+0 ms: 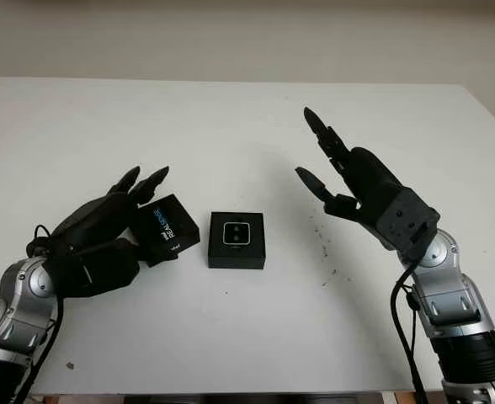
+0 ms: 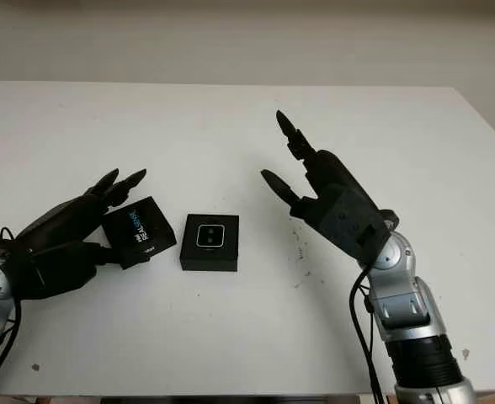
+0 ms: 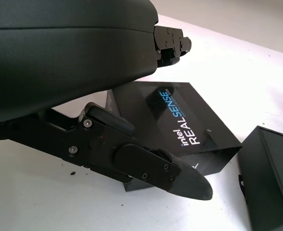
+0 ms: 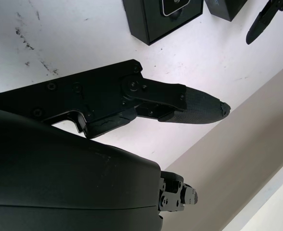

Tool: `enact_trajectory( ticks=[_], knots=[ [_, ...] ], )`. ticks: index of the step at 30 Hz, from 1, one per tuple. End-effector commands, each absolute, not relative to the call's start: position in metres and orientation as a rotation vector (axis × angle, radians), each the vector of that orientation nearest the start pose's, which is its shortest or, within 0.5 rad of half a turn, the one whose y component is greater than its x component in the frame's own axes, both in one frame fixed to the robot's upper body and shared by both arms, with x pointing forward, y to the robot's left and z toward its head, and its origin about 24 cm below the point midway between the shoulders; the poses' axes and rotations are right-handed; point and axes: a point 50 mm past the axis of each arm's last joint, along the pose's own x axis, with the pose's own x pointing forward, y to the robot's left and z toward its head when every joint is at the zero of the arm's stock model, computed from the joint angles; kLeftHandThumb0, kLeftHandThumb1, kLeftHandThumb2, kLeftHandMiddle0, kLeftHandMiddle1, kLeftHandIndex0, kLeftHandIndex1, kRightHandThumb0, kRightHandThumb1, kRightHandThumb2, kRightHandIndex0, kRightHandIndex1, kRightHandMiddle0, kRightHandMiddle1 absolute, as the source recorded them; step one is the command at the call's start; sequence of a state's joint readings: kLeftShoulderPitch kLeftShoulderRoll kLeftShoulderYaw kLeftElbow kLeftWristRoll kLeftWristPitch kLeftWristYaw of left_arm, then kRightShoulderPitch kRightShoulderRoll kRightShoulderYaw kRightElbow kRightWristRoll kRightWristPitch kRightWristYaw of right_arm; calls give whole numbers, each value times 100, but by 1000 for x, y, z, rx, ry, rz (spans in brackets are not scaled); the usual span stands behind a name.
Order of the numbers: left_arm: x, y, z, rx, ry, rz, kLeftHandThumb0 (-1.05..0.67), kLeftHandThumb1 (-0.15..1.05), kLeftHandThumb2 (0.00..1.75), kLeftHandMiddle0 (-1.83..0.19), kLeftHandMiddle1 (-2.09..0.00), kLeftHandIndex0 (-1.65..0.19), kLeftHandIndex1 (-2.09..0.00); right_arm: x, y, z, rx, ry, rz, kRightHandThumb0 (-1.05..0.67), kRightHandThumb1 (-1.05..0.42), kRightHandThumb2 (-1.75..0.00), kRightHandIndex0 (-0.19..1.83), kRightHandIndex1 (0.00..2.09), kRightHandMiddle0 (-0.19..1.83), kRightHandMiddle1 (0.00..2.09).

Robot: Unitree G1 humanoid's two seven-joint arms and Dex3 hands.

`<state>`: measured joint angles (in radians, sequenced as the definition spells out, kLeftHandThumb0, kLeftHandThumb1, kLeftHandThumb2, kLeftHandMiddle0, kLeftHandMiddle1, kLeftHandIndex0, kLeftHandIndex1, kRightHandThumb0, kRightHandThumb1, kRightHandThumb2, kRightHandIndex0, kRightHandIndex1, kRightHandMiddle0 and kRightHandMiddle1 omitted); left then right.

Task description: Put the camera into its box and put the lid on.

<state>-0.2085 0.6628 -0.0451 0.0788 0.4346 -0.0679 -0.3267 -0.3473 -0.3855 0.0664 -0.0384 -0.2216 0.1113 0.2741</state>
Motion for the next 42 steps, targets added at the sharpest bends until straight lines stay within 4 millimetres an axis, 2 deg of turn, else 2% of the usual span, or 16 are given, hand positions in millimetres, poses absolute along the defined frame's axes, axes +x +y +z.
enact_trajectory(
  ticks=[1, 8, 18, 20, 24, 26, 27, 28, 29, 30, 32, 33, 39, 42],
  knots=[
    [292, 237, 112, 1133, -19, -306, -74, 93, 5, 1, -7, 4, -7, 307, -172, 142, -651, -207, 281, -69, -105, -60, -6, 6, -7, 5],
    [296, 236, 110, 1126, 7, -316, -68, 91, 5, -8, -8, -1, -8, 306, -173, 140, -651, -196, 276, -70, -105, -58, -6, 5, -7, 5],
    [298, 235, 106, 1134, 31, -356, -68, 89, 5, -9, -6, -3, -7, 306, -173, 141, -643, -212, 277, -66, -105, -58, -7, 5, -8, 5],
    [297, 235, 105, 1098, 8, -360, -62, 88, 5, -16, -9, -7, -9, 306, -174, 141, -646, -206, 275, -67, -105, -58, -7, 5, -8, 5],
    [297, 235, 102, 1009, -32, -373, -43, 89, 5, -36, -25, -23, -14, 306, -174, 140, -644, -202, 273, -68, -105, -58, -7, 5, -7, 5],
    [296, 236, 101, 975, -44, -381, -30, 95, 6, -38, -56, -38, -18, 306, -173, 140, -640, -204, 274, -68, -105, -57, -7, 5, -7, 5],
    [296, 236, 101, 969, -50, -384, -27, 97, 6, -39, -65, -43, -20, 306, -173, 140, -640, -204, 275, -68, -105, -57, -7, 5, -7, 5],
    [296, 236, 100, 963, -58, -387, -23, 99, 6, -41, -73, -48, -23, 306, -173, 140, -638, -202, 275, -67, -105, -57, -7, 5, -7, 5],
    [296, 236, 100, 959, -65, -389, -19, 102, 7, -41, -92, -53, -35, 306, -173, 140, -637, -201, 274, -67, -105, -57, -7, 5, -7, 5],
    [297, 236, 100, 956, -71, -392, -16, 104, 8, -40, -107, -48, -60, 306, -173, 140, -636, -200, 274, -67, -105, -57, -7, 5, -8, 5],
    [297, 237, 100, 956, -79, -395, -13, 104, 11, -38, -125, -38, -93, 305, -173, 139, -639, -200, 273, -67, -105, -57, -7, 5, -7, 5],
    [297, 237, 100, 956, -83, -397, -12, 105, 10, -37, -129, -36, -100, 305, -173, 139, -641, -201, 271, -67, -105, -57, -7, 5, -7, 5],
    [296, 239, 100, 953, -117, -386, -12, 105, 8, -29, -138, -29, -117, 305, -173, 137, -624, -200, 273, -67, -105, -57, -6, 6, -7, 5],
    [296, 241, 101, 962, -130, -370, -13, 105, 7, -27, -137, -26, -120, 305, -172, 136, -613, -203, 280, -65, -105, -56, -7, 5, -8, 5]
  ],
)
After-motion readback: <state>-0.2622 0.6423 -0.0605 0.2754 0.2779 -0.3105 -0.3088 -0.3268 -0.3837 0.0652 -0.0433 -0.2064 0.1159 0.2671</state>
